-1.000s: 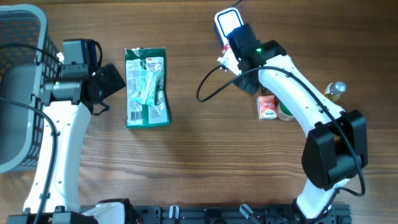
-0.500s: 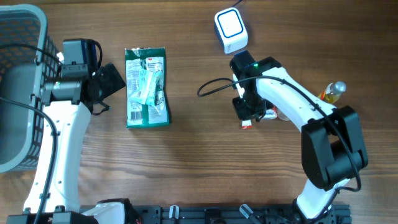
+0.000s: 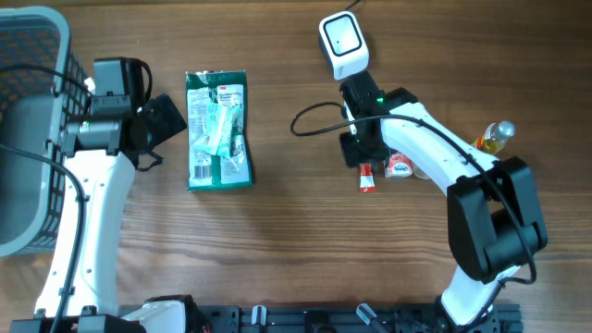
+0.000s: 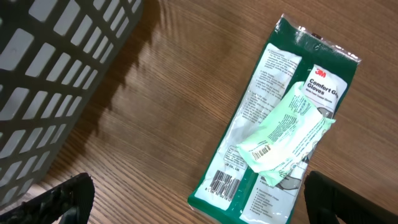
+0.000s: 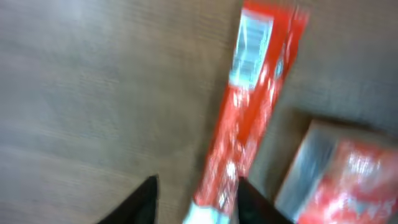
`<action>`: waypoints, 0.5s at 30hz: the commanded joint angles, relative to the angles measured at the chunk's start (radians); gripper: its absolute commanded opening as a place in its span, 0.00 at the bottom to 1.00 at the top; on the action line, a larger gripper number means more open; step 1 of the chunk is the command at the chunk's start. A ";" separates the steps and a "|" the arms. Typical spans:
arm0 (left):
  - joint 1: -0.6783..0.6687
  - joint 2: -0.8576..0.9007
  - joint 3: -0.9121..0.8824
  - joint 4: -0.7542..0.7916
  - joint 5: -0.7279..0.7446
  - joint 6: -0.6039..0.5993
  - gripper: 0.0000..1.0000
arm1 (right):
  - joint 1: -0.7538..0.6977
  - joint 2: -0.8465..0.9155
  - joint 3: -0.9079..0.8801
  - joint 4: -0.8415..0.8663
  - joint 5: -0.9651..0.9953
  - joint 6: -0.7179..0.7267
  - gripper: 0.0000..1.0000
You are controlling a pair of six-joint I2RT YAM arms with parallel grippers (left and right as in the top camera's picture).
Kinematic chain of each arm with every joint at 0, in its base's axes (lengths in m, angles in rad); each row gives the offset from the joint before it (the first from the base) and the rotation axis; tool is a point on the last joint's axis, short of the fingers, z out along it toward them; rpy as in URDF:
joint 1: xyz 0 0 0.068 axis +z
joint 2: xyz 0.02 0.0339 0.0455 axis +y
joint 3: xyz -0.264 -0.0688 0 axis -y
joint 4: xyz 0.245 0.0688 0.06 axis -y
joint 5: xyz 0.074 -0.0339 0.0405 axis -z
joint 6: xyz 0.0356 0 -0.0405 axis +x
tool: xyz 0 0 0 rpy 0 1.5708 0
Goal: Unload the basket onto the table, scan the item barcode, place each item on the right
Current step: 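Lower the red tubes toward the table right of center, then release the red tubes and move the right gripper left to the gloves package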
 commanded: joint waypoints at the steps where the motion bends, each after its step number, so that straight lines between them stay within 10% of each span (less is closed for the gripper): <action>1: -0.005 0.002 0.000 0.002 0.002 0.008 1.00 | -0.004 0.010 -0.004 0.056 -0.008 0.011 0.14; 15: -0.005 0.002 0.000 0.002 0.002 0.008 1.00 | -0.004 0.032 -0.040 0.111 0.037 0.010 0.06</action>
